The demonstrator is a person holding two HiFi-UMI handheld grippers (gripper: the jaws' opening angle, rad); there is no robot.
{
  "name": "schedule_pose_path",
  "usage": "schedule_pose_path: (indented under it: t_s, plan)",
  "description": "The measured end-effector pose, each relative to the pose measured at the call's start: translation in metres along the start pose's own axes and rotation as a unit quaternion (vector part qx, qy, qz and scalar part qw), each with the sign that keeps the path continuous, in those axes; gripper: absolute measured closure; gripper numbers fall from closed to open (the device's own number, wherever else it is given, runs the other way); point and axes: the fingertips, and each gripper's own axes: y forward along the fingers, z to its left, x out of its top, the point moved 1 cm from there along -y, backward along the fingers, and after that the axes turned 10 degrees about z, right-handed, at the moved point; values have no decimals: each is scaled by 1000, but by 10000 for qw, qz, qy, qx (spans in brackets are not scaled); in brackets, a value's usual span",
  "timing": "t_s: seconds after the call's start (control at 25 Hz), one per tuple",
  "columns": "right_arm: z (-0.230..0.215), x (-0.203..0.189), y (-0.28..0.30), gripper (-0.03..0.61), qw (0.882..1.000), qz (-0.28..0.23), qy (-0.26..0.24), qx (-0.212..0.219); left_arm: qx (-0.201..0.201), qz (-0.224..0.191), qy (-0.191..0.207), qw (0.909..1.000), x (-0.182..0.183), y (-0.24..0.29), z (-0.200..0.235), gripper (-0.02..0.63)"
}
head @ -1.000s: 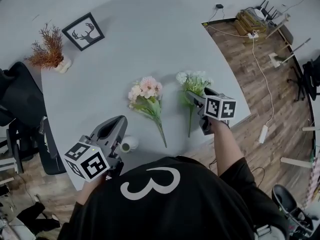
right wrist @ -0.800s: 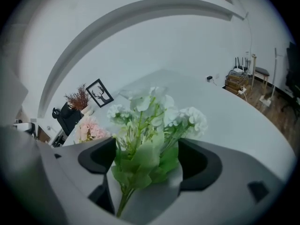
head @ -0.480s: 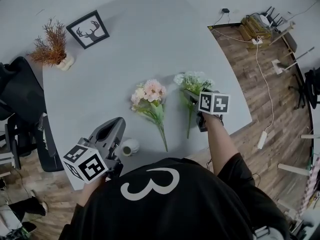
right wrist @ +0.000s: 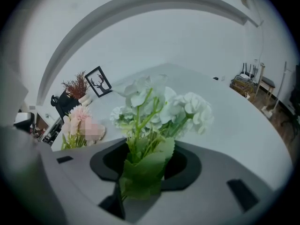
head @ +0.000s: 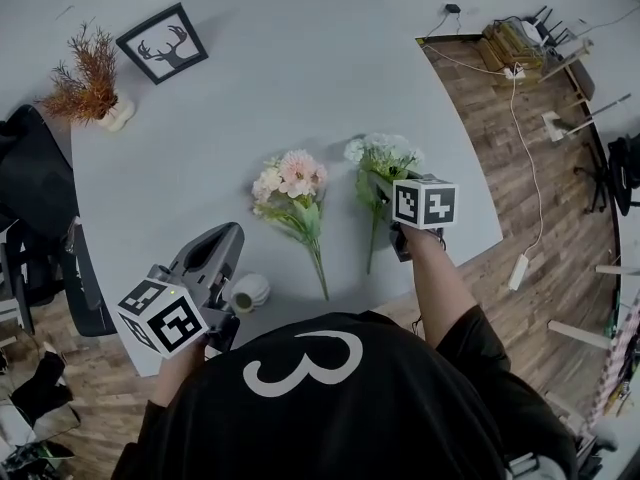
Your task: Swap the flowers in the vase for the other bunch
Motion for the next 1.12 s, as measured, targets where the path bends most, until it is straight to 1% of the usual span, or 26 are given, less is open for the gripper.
schedule_pose_path:
  t_s: [0.08, 0.24, 0.36, 0.44, 0.6, 0.72, 0.88, 1.12]
  plan:
    - [1, -1, -2, 408, 9999, -16, 29, 97, 42, 3, 19, 10000, -1, 2, 1, 602]
    - [0, -2, -6, 430, 9991, -97, 250, 316, 187, 6, 148, 9997, -7, 5, 5, 601]
    - [0, 1, -15, 446, 9992, -233, 216, 257, 156, -3, 109, 9998, -10, 4, 5, 601]
    - [2, 3, -22, 476, 9991, -337, 153, 199, 180, -58, 172, 9997, -10, 1, 7, 602]
    - [9, 4, -40, 505, 9985, -539, 4, 18, 172, -204, 277, 9993, -14, -10, 9, 602]
    - [23, 7, -60, 525, 9964, -841, -142, 9, 149, -321, 363, 9987, -14, -28, 3, 603]
    - [47, 9, -97, 529, 9906, -1316, -366, -53, 110, -484, 531, 9974, -13, -54, -9, 602]
    - [96, 10, -164, 532, 9735, -2208, -592, 16, -44, -583, 761, 9954, -26, -91, -33, 602]
